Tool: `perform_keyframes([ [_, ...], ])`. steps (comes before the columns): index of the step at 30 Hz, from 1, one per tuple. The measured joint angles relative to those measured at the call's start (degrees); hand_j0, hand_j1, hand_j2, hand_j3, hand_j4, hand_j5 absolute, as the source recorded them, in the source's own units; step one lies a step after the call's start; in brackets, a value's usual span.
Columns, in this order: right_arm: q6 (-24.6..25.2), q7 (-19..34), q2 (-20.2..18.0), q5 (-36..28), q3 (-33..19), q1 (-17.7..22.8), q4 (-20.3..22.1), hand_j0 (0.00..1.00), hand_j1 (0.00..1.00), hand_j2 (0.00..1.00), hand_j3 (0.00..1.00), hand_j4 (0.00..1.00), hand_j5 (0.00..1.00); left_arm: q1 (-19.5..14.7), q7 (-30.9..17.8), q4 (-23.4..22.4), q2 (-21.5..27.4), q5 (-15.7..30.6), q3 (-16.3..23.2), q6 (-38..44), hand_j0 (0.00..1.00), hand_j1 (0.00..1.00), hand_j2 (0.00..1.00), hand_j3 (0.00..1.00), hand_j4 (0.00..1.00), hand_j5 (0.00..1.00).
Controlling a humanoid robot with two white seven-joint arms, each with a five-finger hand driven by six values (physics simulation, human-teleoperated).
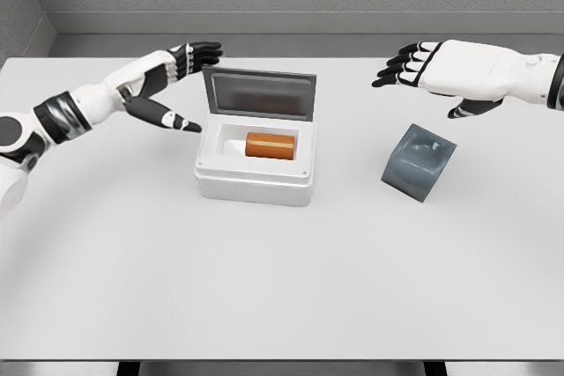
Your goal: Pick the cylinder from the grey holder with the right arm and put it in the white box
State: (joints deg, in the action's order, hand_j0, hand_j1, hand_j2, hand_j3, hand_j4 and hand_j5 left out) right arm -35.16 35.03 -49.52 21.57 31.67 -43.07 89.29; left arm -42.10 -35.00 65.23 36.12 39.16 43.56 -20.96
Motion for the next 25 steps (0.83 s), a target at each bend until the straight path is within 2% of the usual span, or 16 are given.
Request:
perform_keyframes([
  [14, 0.0, 0.0, 0.0, 0.0, 0.6, 0.0, 0.0, 1.00, 1.00, 1.00, 1.00, 1.00, 1.00, 2.1, 0.0, 4.8, 2.7, 0.5, 0.0, -1.8, 1.00, 1.00, 1.00, 1.00, 1.00, 1.00],
  [25, 0.0, 0.0, 0.0, 0.0, 1.0, 0.1, 0.0, 1.00, 1.00, 1.00, 1.00, 1.00, 1.00, 2.1, 0.0, 5.4, 3.8, 0.4, -0.1, -2.3, 1.00, 1.00, 1.00, 1.00, 1.00, 1.00],
])
